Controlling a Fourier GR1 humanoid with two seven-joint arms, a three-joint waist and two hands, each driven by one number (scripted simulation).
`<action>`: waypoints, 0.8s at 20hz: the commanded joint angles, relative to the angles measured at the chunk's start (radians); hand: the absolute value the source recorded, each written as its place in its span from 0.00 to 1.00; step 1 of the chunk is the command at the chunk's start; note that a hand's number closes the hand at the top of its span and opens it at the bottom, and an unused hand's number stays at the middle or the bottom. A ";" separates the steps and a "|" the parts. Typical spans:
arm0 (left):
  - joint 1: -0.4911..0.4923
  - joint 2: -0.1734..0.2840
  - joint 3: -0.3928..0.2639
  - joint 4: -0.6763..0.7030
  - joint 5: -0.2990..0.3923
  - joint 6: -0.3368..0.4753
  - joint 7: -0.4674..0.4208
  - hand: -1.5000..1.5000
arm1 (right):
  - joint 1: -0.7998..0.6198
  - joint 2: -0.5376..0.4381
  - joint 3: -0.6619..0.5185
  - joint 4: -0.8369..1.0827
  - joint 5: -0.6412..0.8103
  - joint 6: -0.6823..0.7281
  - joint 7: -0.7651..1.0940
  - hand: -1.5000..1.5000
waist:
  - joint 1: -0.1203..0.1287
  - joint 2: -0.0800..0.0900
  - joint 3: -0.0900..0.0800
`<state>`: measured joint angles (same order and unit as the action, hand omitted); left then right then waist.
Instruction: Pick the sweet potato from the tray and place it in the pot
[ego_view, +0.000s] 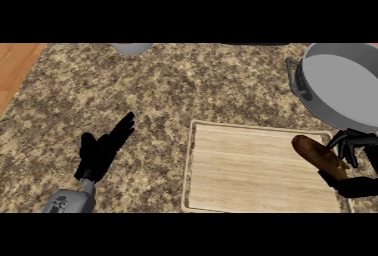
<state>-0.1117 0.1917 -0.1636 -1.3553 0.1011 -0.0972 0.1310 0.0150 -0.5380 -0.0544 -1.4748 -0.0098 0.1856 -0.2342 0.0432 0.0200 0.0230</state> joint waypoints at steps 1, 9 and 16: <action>0.005 -0.001 -0.001 0.002 -0.002 0.001 -0.006 0.50 | -0.037 -0.131 -0.101 0.090 -0.092 0.158 -0.147 1.00 | -0.005 0.005 -0.002; -0.018 0.012 0.000 -0.016 -0.004 -0.012 -0.006 0.50 | -0.133 -0.356 -0.261 0.342 -0.133 0.355 -0.423 1.00 | 0.025 0.012 -0.004; -0.037 0.004 -0.012 -0.007 -0.010 -0.025 -0.022 0.50 | -0.225 -0.508 -0.268 0.541 -0.054 0.396 -0.572 1.00 | 0.058 0.020 -0.009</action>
<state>-0.1287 0.1885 -0.1805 -1.3638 0.0882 -0.1089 0.1199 -0.1623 -0.9742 -0.3168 -1.0368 -0.1011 0.4970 -0.6689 0.0851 0.0356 0.0159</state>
